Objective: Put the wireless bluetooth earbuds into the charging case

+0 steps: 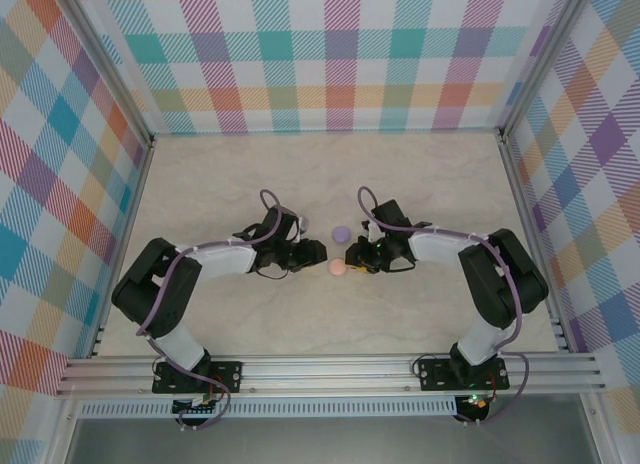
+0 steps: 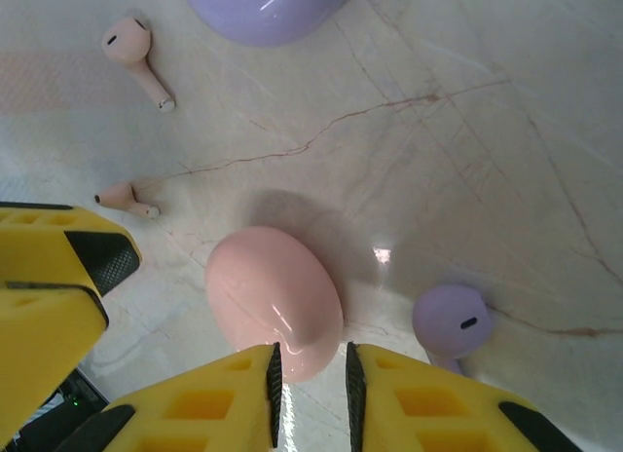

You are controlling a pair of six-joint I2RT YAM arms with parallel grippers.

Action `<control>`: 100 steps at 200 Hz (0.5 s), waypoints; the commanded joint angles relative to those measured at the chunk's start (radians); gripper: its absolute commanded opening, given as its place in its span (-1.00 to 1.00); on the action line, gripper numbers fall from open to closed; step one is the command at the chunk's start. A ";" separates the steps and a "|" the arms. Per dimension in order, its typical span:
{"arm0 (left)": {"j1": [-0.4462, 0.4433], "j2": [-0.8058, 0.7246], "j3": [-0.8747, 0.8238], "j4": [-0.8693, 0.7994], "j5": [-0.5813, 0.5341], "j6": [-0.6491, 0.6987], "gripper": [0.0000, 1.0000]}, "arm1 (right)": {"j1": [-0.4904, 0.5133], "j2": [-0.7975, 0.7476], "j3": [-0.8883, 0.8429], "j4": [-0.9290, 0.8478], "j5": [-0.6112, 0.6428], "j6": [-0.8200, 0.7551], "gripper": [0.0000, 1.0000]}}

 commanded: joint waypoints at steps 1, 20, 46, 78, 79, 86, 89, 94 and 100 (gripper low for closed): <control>-0.015 0.019 0.026 0.023 0.027 -0.018 -0.12 | 0.008 0.023 0.024 0.022 -0.007 0.018 -0.48; -0.020 0.032 0.031 0.021 0.030 -0.019 -0.15 | 0.008 0.035 0.026 0.029 -0.013 0.021 -0.52; -0.031 0.044 0.040 0.009 0.017 -0.023 -0.15 | 0.011 0.046 0.030 0.038 -0.023 0.021 -0.57; -0.035 0.076 0.049 0.010 0.027 -0.025 -0.11 | 0.016 0.054 0.032 0.033 -0.021 0.018 -0.59; -0.036 0.077 0.048 0.010 0.028 -0.025 -0.11 | 0.016 0.054 0.031 0.033 -0.021 0.019 -0.59; -0.039 0.080 0.049 0.014 0.030 -0.030 -0.10 | 0.016 0.056 0.032 0.034 -0.020 0.018 -0.59; -0.039 0.082 0.049 0.016 0.030 -0.030 -0.09 | 0.017 0.058 0.031 0.033 -0.020 0.018 -0.59; -0.040 0.083 0.049 0.019 0.032 -0.032 -0.08 | 0.017 0.058 0.032 0.033 -0.021 0.018 -0.60; -0.042 0.085 0.049 0.021 0.032 -0.032 -0.07 | 0.019 0.059 0.033 0.033 -0.021 0.018 -0.60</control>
